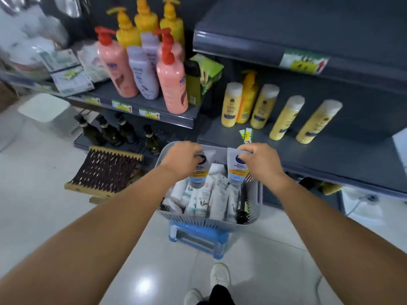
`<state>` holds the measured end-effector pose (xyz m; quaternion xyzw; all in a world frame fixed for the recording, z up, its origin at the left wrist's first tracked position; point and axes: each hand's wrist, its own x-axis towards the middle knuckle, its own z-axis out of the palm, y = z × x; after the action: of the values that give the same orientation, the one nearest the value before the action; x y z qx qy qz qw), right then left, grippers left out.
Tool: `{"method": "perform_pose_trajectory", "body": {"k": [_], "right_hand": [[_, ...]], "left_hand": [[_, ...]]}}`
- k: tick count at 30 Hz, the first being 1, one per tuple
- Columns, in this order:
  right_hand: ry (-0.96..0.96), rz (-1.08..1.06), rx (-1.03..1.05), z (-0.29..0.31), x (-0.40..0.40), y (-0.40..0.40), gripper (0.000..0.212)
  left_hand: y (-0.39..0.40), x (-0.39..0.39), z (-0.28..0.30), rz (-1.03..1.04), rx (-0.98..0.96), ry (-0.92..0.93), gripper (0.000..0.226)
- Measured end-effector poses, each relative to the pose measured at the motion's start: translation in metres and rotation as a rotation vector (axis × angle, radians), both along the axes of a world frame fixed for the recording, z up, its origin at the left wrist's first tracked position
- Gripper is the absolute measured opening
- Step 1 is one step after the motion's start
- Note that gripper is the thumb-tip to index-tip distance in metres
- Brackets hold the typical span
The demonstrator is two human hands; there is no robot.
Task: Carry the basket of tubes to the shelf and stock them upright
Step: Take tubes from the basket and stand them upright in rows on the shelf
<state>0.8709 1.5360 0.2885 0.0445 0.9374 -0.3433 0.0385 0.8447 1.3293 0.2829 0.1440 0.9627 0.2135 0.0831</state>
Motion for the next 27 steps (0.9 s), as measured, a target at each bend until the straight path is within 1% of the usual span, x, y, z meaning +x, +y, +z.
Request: {"method": "perform_pose_trajectory", "body": {"k": [3,5,7,9,13,18,23,27], "right_hand": [[0.121,-0.064,0.023,0.042,0.008,0.020,0.018],[0.182,-0.087,0.058,0.069,0.011,0.036,0.017],[0.230,-0.125,0.093,0.095,0.015,0.052,0.017],[0.273,-0.197,0.099,0.121,0.020,0.071,0.022],[0.363,-0.288,0.142,0.167,0.034,0.109,0.024],[0.464,-0.361,0.200,0.211,0.046,0.156,0.023],[0.549,-0.459,0.241,0.242,0.050,0.206,0.025],[0.591,-0.494,0.245,0.255,0.041,0.255,0.023]], "left_hand": [[0.016,0.001,0.043,-0.001,0.119,0.098,0.016],[0.031,0.001,0.072,-0.037,0.172,0.158,0.017],[0.049,0.002,0.103,-0.080,0.191,0.229,0.015],[0.068,0.004,0.133,-0.115,0.209,0.292,0.017],[0.107,0.005,0.182,-0.175,0.260,0.353,0.017],[0.157,0.003,0.227,-0.226,0.362,0.427,0.017],[0.209,-0.004,0.260,-0.289,0.397,0.462,0.018],[0.255,-0.020,0.272,-0.298,0.401,0.486,0.016]]}}
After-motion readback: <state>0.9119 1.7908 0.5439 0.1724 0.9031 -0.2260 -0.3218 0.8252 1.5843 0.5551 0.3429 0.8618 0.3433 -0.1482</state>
